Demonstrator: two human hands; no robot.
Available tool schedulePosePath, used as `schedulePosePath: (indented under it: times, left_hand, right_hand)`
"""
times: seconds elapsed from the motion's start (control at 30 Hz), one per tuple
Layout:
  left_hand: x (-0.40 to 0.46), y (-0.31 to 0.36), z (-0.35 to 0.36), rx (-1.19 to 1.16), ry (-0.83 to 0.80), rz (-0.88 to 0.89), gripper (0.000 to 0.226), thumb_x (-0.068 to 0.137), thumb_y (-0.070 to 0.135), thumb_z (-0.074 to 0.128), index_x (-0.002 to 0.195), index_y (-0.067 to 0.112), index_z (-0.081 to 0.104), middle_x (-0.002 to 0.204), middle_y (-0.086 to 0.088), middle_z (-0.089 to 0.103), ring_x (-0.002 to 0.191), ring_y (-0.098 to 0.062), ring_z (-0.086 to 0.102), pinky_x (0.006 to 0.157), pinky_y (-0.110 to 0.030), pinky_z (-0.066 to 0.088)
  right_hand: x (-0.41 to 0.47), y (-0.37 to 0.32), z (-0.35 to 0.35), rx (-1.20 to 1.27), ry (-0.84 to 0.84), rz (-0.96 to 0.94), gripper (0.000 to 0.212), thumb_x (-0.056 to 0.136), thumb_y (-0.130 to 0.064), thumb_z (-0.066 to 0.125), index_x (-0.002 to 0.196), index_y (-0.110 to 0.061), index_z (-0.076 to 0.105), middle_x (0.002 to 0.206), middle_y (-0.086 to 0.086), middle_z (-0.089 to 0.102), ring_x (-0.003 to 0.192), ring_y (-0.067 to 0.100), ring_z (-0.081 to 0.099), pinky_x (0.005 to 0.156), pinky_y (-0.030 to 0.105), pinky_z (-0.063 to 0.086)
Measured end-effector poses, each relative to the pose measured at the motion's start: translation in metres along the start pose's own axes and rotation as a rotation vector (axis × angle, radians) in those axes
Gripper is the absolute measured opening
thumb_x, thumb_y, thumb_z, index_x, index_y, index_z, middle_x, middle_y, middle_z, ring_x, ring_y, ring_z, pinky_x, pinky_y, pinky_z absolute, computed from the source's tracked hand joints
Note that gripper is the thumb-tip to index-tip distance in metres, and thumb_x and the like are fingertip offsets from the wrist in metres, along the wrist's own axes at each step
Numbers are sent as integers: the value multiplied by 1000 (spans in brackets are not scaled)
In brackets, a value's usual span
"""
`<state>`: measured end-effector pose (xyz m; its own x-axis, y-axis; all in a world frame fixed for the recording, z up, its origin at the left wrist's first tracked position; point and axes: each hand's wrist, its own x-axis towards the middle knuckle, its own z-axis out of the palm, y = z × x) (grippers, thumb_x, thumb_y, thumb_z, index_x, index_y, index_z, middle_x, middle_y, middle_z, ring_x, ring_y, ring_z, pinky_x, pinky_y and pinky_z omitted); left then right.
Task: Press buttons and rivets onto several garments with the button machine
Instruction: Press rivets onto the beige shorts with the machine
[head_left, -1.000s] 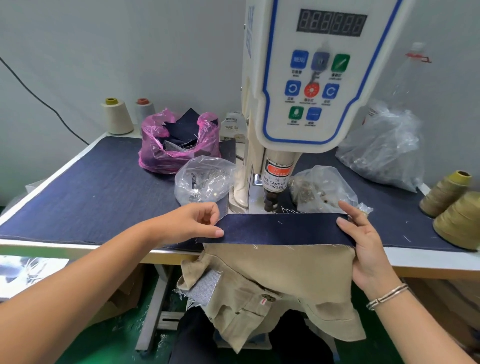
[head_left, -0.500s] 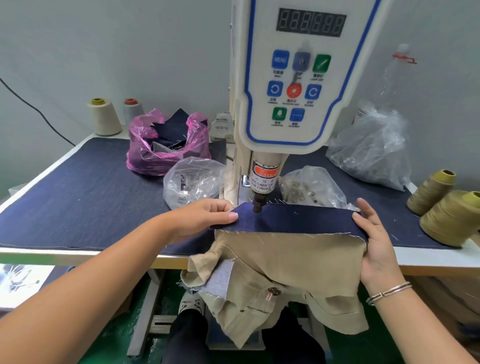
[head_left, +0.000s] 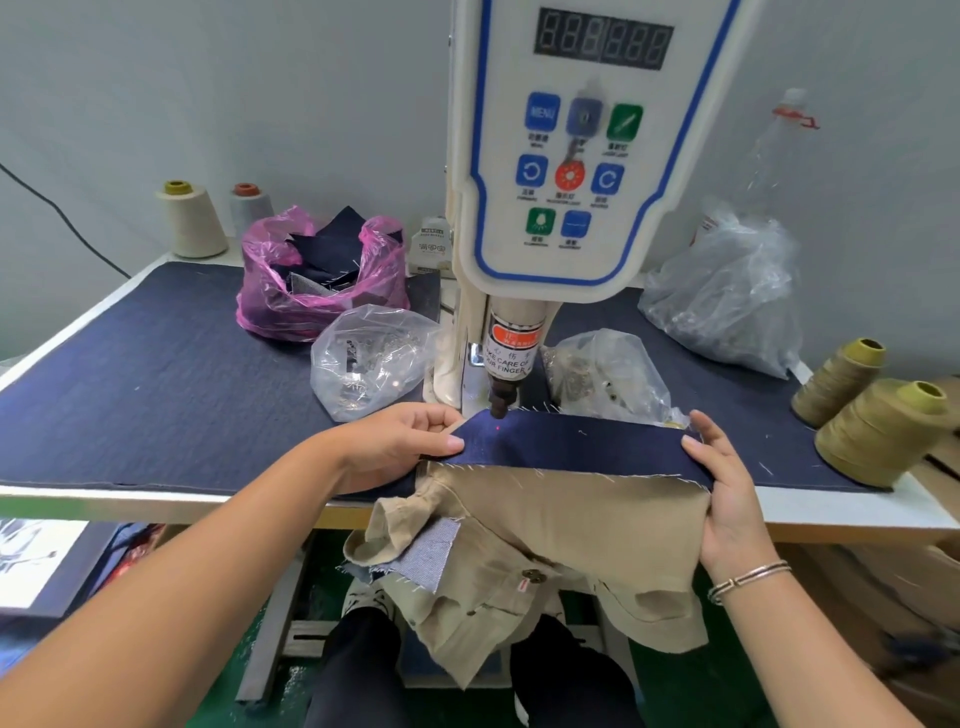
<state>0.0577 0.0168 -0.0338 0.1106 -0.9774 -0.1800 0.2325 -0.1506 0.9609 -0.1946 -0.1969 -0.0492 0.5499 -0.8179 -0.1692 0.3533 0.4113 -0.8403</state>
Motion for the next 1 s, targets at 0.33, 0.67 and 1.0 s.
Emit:
schedulePosePath:
  times: [0.33, 0.67, 1.0]
  left_hand:
    - [4, 5, -1, -72, 27, 15, 13, 78, 7, 64, 84, 14, 73, 82, -4, 70, 73, -13, 66, 70, -21, 53]
    - [7, -3, -1, -170, 58, 24, 17, 78, 10, 62, 83, 19, 75, 87, -4, 70, 77, -12, 67, 71, -21, 54]
    - [9, -12, -1, -300, 104, 74, 22, 76, 5, 65, 89, 15, 51, 82, -4, 61, 67, -12, 62, 60, -20, 51]
  right_hand:
    - [5, -1, 2, 9, 40, 41, 24, 92, -10, 53, 96, -29, 67, 87, 1, 72, 79, 18, 68, 65, 31, 58]
    - [6, 2, -2, 74, 46, 43, 25, 90, -10, 54, 92, -30, 69, 89, 3, 73, 76, 18, 71, 61, 31, 59]
    - [6, 3, -1, 48, 61, 17, 24, 91, -8, 53, 88, -28, 66, 83, 0, 72, 72, 16, 69, 60, 29, 58]
